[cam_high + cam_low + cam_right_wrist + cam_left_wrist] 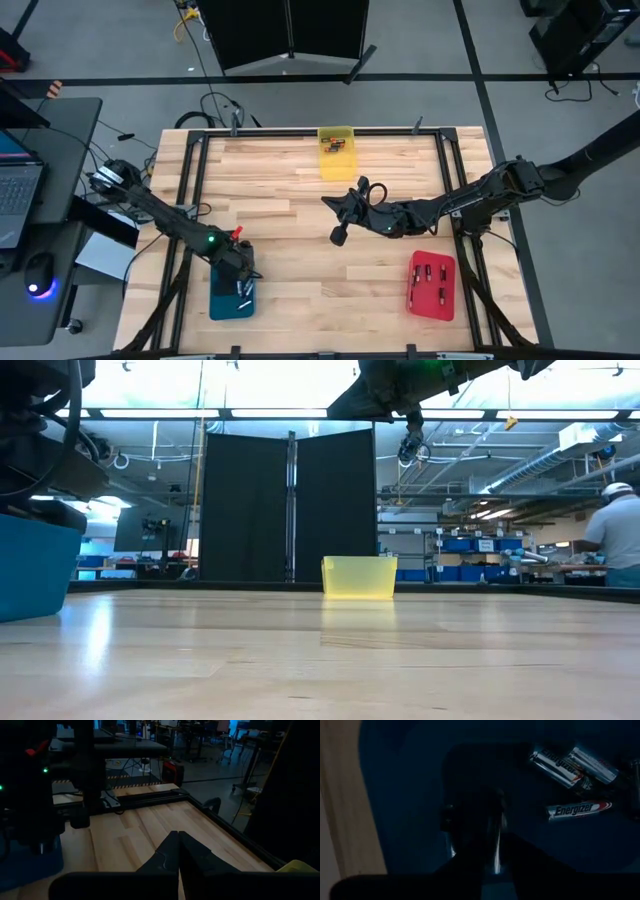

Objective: Sort batteries
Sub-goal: Put the silver battery into the blue bin, then return to Home Position

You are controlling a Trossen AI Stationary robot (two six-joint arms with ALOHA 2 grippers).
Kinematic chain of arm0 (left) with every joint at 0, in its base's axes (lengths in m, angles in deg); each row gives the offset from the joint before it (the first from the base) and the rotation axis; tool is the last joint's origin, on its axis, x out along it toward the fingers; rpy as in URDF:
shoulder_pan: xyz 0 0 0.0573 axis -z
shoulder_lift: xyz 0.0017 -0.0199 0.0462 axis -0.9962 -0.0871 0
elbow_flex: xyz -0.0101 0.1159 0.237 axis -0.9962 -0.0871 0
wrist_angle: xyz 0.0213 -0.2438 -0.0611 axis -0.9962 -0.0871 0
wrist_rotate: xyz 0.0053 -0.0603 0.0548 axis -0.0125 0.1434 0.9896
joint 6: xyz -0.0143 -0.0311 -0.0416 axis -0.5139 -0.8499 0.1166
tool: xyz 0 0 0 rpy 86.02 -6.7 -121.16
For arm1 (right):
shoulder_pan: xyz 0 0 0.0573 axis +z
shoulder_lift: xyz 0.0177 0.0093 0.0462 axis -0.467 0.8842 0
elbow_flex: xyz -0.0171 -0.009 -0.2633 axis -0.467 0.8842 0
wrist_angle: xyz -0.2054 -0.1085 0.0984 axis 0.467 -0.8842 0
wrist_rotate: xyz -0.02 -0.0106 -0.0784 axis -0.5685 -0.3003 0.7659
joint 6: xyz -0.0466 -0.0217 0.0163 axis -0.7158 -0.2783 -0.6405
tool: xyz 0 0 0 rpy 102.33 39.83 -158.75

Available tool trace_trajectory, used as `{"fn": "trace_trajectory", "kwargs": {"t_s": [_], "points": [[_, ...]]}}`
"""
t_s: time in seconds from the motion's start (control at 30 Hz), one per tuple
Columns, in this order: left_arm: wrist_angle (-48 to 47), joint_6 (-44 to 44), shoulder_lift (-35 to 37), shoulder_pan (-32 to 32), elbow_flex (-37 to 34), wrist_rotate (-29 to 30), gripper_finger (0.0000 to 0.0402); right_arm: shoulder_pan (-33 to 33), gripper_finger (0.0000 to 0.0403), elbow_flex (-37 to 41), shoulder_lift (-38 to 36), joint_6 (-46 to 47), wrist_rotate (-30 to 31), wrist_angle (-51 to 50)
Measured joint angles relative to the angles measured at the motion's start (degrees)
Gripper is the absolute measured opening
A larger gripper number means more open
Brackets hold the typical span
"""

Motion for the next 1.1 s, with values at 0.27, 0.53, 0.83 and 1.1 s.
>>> {"fn": "trace_trajectory", "kwargs": {"t_s": [0.27, 0.53, 0.83, 1.1], "points": [[0.1, 0.0, 0.0, 0.0, 0.0, -1.4, 0.0096, 0.0, 0.0011, 0.0, 0.0, 0.0, 0.0, 0.0], [-1.5, 2.0, 0.0, 0.0, 2.4, -0.4, 0.008, 0.0, 0.0011, 0.0, 0.0, -1.4, -0.2, 0.0], [-4.3, 7.1, 2.6, -0.1, 6.7, 6.0, 0.0008, -0.1, 0.001, 0.0, 0.0, -4.5, -4.8, -0.1], [1.1, 8.4, 11.8, -0.1, 3.9, 9.3, 0.0003, -2.3, 0.001, 0.0, 0.0, -4.6, -17.9, -3.1]]}}
